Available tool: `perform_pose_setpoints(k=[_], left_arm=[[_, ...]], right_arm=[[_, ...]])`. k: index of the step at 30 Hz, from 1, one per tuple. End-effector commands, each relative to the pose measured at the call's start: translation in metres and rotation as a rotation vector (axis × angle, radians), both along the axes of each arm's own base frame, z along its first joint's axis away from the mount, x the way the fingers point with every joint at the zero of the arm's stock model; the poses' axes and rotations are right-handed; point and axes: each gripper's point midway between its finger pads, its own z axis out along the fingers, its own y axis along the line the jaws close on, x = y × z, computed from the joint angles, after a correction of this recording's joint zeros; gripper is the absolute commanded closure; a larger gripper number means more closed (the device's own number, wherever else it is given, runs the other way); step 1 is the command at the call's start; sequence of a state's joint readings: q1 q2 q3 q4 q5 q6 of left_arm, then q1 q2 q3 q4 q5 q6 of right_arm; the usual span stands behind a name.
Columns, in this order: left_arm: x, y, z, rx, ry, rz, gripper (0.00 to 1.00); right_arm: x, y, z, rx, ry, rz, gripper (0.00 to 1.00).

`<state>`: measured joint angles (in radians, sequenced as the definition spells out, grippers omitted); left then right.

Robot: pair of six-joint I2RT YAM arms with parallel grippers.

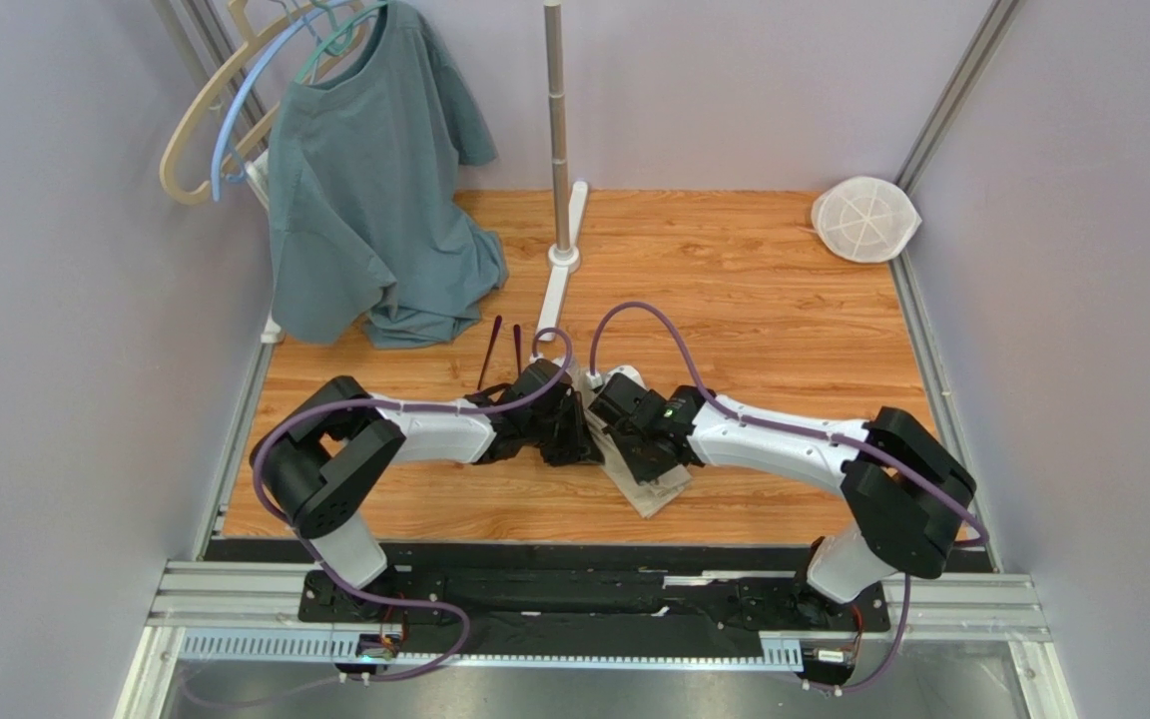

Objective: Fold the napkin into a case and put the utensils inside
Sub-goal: Turn over the smaller rectangle-folded napkin at the center of the board.

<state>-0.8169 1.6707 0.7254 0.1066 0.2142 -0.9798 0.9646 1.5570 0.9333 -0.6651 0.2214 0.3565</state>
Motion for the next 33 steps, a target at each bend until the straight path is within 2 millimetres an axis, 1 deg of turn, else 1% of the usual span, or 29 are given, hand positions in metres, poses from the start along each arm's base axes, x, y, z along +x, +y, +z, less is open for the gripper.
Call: perform_pose_setpoints(k=[1, 3, 6, 8, 9, 11, 12, 14, 15, 16, 17, 18, 19, 20, 21, 22, 23, 24, 26, 27, 28, 30, 31, 33], left_arm=[[0.008, 0.006, -0.007, 0.046, -0.047, 0.012, 0.98], [0.008, 0.005, -0.008, 0.039, -0.046, 0.009, 0.98], [0.007, 0.002, -0.006, 0.021, -0.044, 0.008, 0.99], [0.008, 0.000, 0.000, 0.004, -0.060, 0.006, 1.00], [0.007, 0.002, 0.001, 0.009, -0.065, 0.001, 1.00], [0.007, 0.004, 0.003, 0.020, -0.074, -0.002, 1.00], [0.006, 0.006, 0.004, 0.021, -0.083, -0.011, 1.00], [0.007, 0.005, 0.015, -0.008, -0.122, -0.020, 0.99], [0.003, 0.011, 0.014, 0.002, -0.130, -0.029, 0.96], [0.004, 0.012, 0.024, -0.010, -0.158, -0.027, 0.93], [0.001, 0.018, 0.024, 0.010, -0.156, -0.028, 0.89], [-0.001, 0.024, 0.024, 0.023, -0.162, -0.031, 0.82], [-0.001, 0.026, 0.035, 0.007, -0.182, -0.026, 0.76], [-0.002, 0.031, 0.035, 0.015, -0.177, -0.020, 0.57], [-0.004, 0.034, 0.037, 0.010, -0.169, -0.008, 0.42], [-0.004, 0.035, 0.043, -0.004, -0.173, -0.004, 0.29], [-0.005, 0.035, 0.044, -0.007, -0.165, -0.006, 0.22], [-0.001, 0.032, 0.050, -0.022, -0.158, -0.004, 0.15], [-0.001, 0.031, 0.039, 0.013, -0.112, -0.006, 0.13], [0.003, 0.023, 0.044, 0.000, -0.102, -0.007, 0.11], [0.003, 0.021, 0.032, 0.017, -0.073, -0.010, 0.11], [0.007, 0.012, 0.030, -0.020, -0.053, 0.007, 0.11], [0.008, 0.011, 0.021, -0.010, -0.036, 0.014, 0.12], [0.014, 0.005, 0.018, -0.028, -0.032, 0.037, 0.17]], right_arm=[[0.002, 0.026, 0.038, 0.145, -0.020, -0.005, 1.00], [-0.004, 0.034, 0.038, 0.184, 0.010, -0.002, 1.00], [-0.009, 0.042, 0.030, 0.209, 0.047, -0.002, 1.00], [-0.013, 0.040, 0.014, 0.190, 0.077, -0.006, 1.00], [-0.013, 0.043, 0.010, 0.193, 0.079, -0.008, 1.00], [-0.016, 0.040, -0.002, 0.174, 0.100, -0.011, 1.00], [-0.015, 0.041, -0.004, 0.176, 0.096, -0.013, 1.00], [-0.014, 0.040, -0.009, 0.168, 0.095, -0.015, 1.00], [-0.015, 0.039, -0.013, 0.160, 0.103, -0.015, 1.00], [-0.015, 0.039, -0.014, 0.164, 0.107, -0.018, 1.00], [-0.016, 0.040, -0.016, 0.176, 0.114, -0.022, 0.97], [-0.016, 0.040, -0.015, 0.191, 0.117, -0.028, 0.95], [-0.016, 0.040, -0.016, 0.205, 0.122, -0.037, 0.94], [-0.018, 0.040, -0.016, 0.220, 0.126, -0.038, 0.91], [-0.018, 0.040, -0.016, 0.227, 0.126, -0.042, 0.89], [-0.018, 0.040, -0.014, 0.240, 0.120, -0.046, 0.87], [-0.022, 0.045, -0.012, 0.274, 0.147, -0.042, 0.87], [-0.024, 0.043, -0.015, 0.277, 0.156, -0.044, 0.87], [-0.025, 0.047, -0.014, 0.310, 0.163, -0.052, 0.87], [-0.028, 0.045, -0.018, 0.311, 0.169, -0.055, 0.88], [-0.029, 0.046, -0.016, 0.327, 0.174, -0.056, 0.88], [-0.029, 0.048, -0.016, 0.348, 0.167, -0.071, 0.89], [-0.031, 0.045, -0.018, 0.349, 0.170, -0.079, 0.89], [-0.030, 0.049, -0.014, 0.379, 0.163, -0.081, 0.90]])
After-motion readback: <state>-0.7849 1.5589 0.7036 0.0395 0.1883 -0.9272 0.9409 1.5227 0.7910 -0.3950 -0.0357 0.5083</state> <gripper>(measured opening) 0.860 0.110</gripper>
